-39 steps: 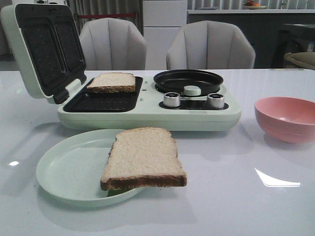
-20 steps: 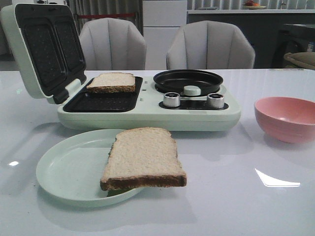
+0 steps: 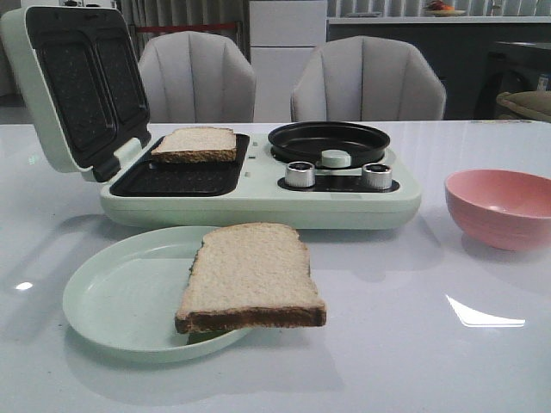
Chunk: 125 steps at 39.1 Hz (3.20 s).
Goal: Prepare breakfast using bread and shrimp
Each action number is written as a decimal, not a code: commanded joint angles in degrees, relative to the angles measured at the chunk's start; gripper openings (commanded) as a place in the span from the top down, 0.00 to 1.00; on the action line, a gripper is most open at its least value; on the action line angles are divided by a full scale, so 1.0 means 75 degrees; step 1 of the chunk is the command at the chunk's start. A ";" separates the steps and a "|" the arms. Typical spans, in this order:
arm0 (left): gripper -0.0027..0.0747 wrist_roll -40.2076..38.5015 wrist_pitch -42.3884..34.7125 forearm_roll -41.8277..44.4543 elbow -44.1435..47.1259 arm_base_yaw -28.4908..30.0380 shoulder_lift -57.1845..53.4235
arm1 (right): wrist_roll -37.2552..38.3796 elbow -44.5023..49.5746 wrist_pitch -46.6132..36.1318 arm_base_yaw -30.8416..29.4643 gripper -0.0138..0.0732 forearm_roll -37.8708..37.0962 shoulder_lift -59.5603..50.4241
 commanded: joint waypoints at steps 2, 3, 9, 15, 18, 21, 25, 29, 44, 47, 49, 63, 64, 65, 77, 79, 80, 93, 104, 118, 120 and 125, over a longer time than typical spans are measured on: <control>0.17 -0.0023 -0.0705 -0.0098 -0.0205 -0.0058 0.0084 | -0.0039 -0.0128 -0.0596 -0.0034 0.67 -0.0049 -0.0165; 0.17 -0.0023 -0.0688 -0.0098 -0.0205 -0.0058 0.0084 | -0.0039 -0.0128 -0.0692 -0.0034 0.67 -0.0049 -0.0165; 0.17 -0.0023 -0.0674 -0.0130 -0.0205 -0.0058 0.0084 | 0.0062 -0.0169 -0.1797 -0.0027 0.67 0.0011 -0.0165; 0.17 -0.0023 -0.0704 -0.0130 -0.0205 -0.0058 0.0084 | 0.0014 -0.1152 -0.0998 -0.0027 0.67 -0.0079 -0.0036; 0.17 -0.0023 -0.0704 -0.0130 -0.0205 -0.0058 0.0084 | 0.0002 -0.1781 -0.0249 -0.0027 0.67 -0.0124 0.0326; 0.17 -0.0023 -0.0704 -0.0130 -0.0205 -0.0058 0.0084 | 0.0002 -0.2444 0.0623 -0.0027 0.67 -0.0124 0.0831; 0.17 -0.0023 -0.0704 -0.0130 -0.0205 -0.0058 0.0084 | 0.0002 -0.2977 0.1481 -0.0027 0.67 -0.0124 0.1433; 0.17 -0.0023 -0.0690 -0.0130 -0.0205 -0.0058 0.0084 | 0.0002 -0.2992 0.1638 -0.0027 0.67 -0.0124 0.1728; 0.17 -0.0023 -0.0657 -0.0130 -0.0205 -0.0058 0.0084 | 0.0027 -0.3028 0.2115 -0.0027 0.61 -0.0018 0.2320; 0.17 -0.0023 -0.0657 -0.0130 -0.0201 -0.0058 0.0084 | 0.0027 -0.3216 0.2195 -0.0027 0.50 -0.0009 0.2705; 0.17 -0.0023 -0.0657 -0.0130 -0.0201 -0.0058 0.0084 | 0.0027 -0.3323 0.2195 -0.0027 0.43 0.0019 0.3032; 0.17 -0.0023 -0.0657 -0.0130 -0.0201 -0.0058 0.0084 | 0.0027 -0.4192 0.2297 0.0987 0.26 0.1504 0.5824; 0.17 -0.0023 -0.0657 -0.0130 -0.0201 -0.0058 0.0084 | 0.0027 -0.4289 0.2359 0.1101 0.26 0.1643 0.6029; 0.17 -0.0023 -0.0657 -0.0130 -0.0201 -0.0058 0.0084 | 0.0027 -0.4436 0.2429 0.1197 0.26 0.1844 0.6291; 0.17 -0.0023 -0.0657 -0.0130 -0.0201 -0.0058 0.0084 | 0.0027 -0.6256 0.2909 0.1409 0.26 0.3461 0.9273; 0.17 -0.0023 -0.0657 -0.0130 -0.0201 -0.0058 0.0084 | 0.0002 -0.6698 0.3173 0.1409 0.26 0.3690 0.9918; 0.17 -0.0023 -0.0657 -0.0130 -0.0201 -0.0058 0.0084 | -0.0005 -0.6812 0.3265 0.1409 0.26 0.3773 1.0087; 0.17 -0.0023 -0.0657 -0.0130 -0.0201 -0.0058 0.0084 | -0.2171 -0.7960 0.3838 0.1409 0.26 0.6515 1.2370; 0.17 -0.0023 -0.0657 -0.0130 -0.0201 -0.0058 0.0084 | -0.6284 -0.8310 0.4645 0.1409 0.26 1.0437 1.3972; 0.17 -0.0023 -0.0657 -0.0130 -0.0201 -0.0058 0.0084 | -0.7692 -0.8318 0.5111 0.1409 0.26 1.1975 1.4812; 0.17 -0.0023 -0.0657 -0.0130 -0.0201 -0.0058 0.0084 | -0.7843 -0.8343 0.5285 0.1409 0.26 1.1982 1.4876; 0.17 -0.0023 -0.0657 -0.0130 -0.0201 -0.0058 0.0084 | -0.7927 -0.8351 0.5666 0.1409 0.29 1.2065 1.4966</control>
